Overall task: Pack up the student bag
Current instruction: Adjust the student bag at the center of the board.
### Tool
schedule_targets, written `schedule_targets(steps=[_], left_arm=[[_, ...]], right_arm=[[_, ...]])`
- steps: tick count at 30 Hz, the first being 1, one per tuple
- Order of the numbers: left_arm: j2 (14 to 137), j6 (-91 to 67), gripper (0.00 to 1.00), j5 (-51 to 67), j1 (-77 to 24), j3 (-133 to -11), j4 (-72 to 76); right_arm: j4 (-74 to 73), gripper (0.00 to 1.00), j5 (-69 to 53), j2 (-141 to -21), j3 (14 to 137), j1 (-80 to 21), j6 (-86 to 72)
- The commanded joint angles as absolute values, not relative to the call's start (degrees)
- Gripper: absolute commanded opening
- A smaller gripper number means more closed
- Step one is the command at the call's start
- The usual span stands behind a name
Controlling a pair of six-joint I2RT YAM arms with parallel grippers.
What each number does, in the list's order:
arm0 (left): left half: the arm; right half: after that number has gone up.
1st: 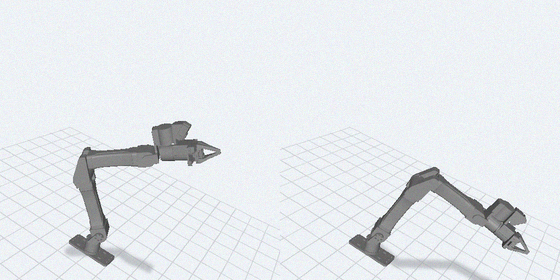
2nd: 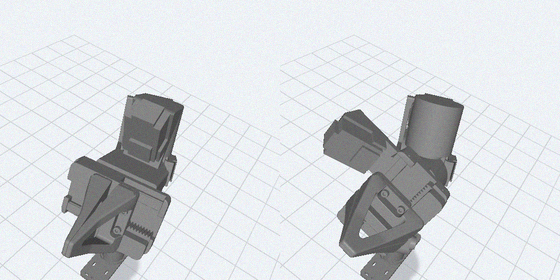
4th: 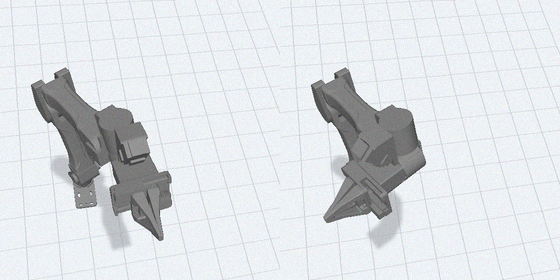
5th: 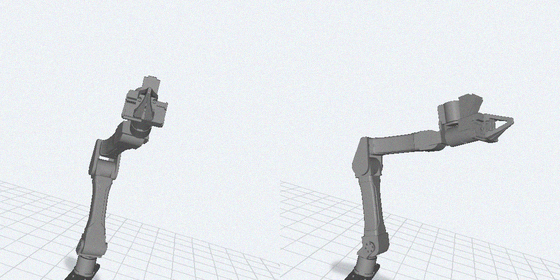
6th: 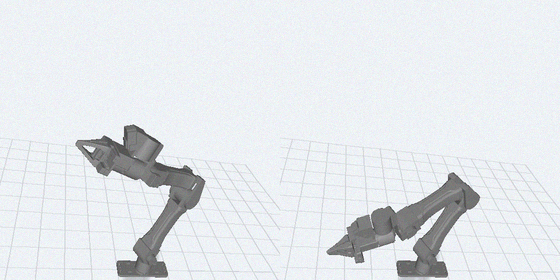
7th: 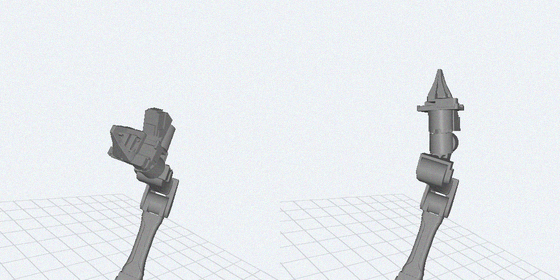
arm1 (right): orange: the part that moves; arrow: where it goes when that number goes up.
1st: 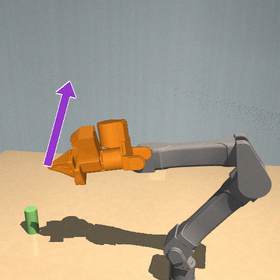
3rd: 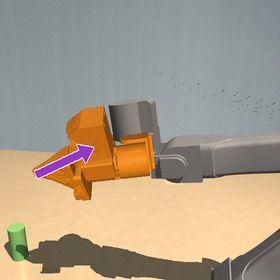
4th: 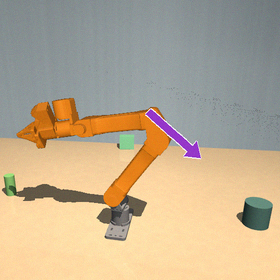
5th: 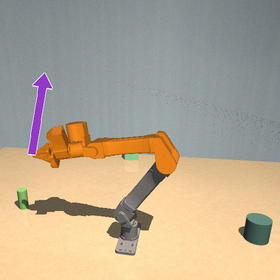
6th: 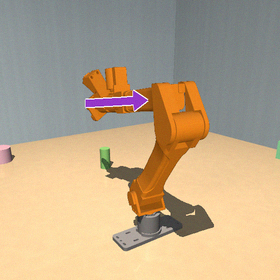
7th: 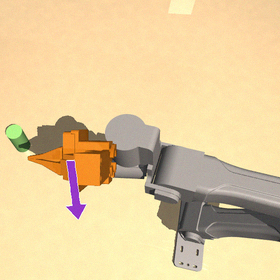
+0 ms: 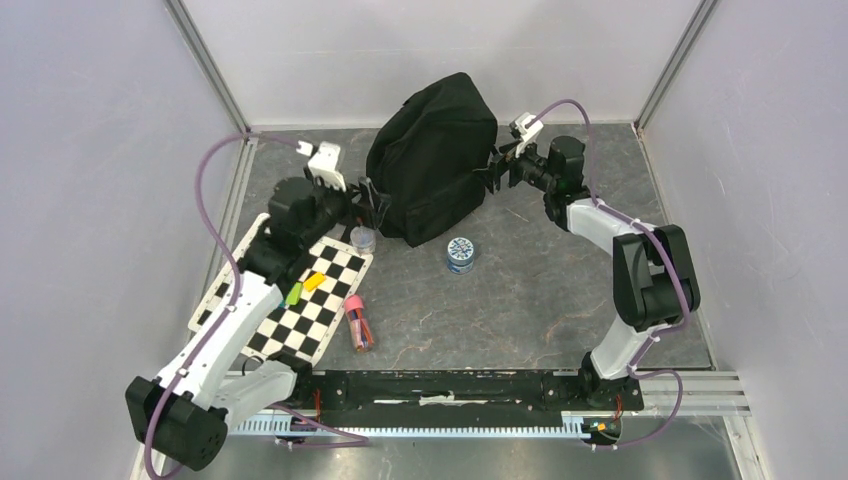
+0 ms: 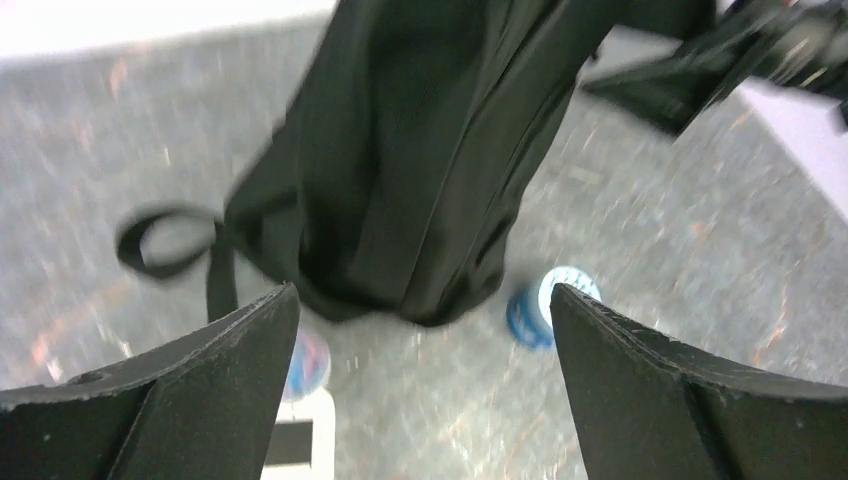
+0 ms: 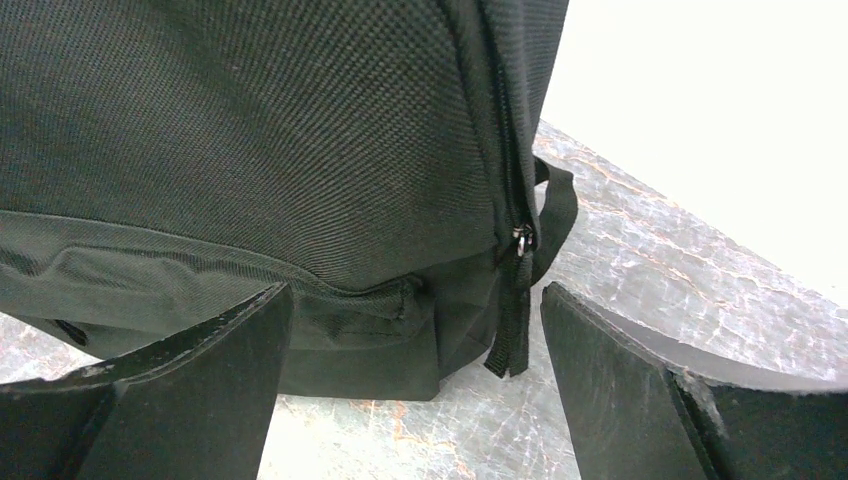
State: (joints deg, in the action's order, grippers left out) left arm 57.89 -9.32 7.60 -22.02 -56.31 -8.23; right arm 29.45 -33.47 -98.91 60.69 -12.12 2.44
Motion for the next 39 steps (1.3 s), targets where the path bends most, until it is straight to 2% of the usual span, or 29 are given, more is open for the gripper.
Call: schedule_targets(steps=[1, 10, 15, 17, 20, 22, 23, 27, 29, 30, 34, 39], left_arm=[[53.44, -18.78, 1.0, 3.78, -22.25, -46.8, -2.43], [52.79, -25.66, 1.0, 4.19, -23.33, -33.34, 11.89], [60.64, -28.46, 1.0, 2.57, -24.56, -31.96, 23.66], [64.89, -27.87, 1.0, -0.52, -25.25, -33.67, 24.87], [70.78, -27.25, 0.97, -5.23, -25.41, -35.92, 29.1], [73.8, -25.83, 0.86, -6.99, -25.49, -38.22, 31.6], [74.92, -24.96, 0.74, -7.46, -25.58, -39.49, 32.51], [77.82, -20.06, 0.36, -8.71, -25.58, -46.47, 34.76], [78.69, -17.43, 0.08, -7.97, -25.6, -50.86, 34.51], [78.93, -16.33, 0.02, -7.31, -25.58, -53.34, 33.04], [78.18, -19.11, 0.02, -4.97, -25.15, -67.21, 22.95], [84.59, -29.75, 0.02, 6.24, -20.34, -85.95, 3.83]], right_arm=[[31.16, 0.98, -34.64, -98.72, 64.07, -10.64, 4.64], [37.25, 0.98, -41.84, -100.44, 65.51, -9.7, 7.72], [38.71, 0.96, -45.87, -104.96, 70.12, -9.67, 4.08], [39.1, 0.85, -47.25, -106.66, 72.05, -9.67, 2.27], [41.5, 0.6, -49.1, -108.72, 73.6, -9.67, -2.64], [43.88, 0.41, -50.12, -109.16, 74.01, -9.7, -5.79], [45.75, 0.32, -50.5, -108.98, 74.0, -9.72, -7.3], [50.7, 0.0, -49.72, -106.29, 75.14, -9.71, -11.34], [50.6, 0.0, -47.56, -103.9, 76.61, -9.74, -11.69], [49.88, 0.0, -46.42, -102.68, 77.44, -9.72, -11.62], [40.88, 0.0, -39.74, -96.87, 82.88, -9.76, -8.08], [31.87, 0.0, -30.03, -91.78, 84.89, -9.75, -5.27]])
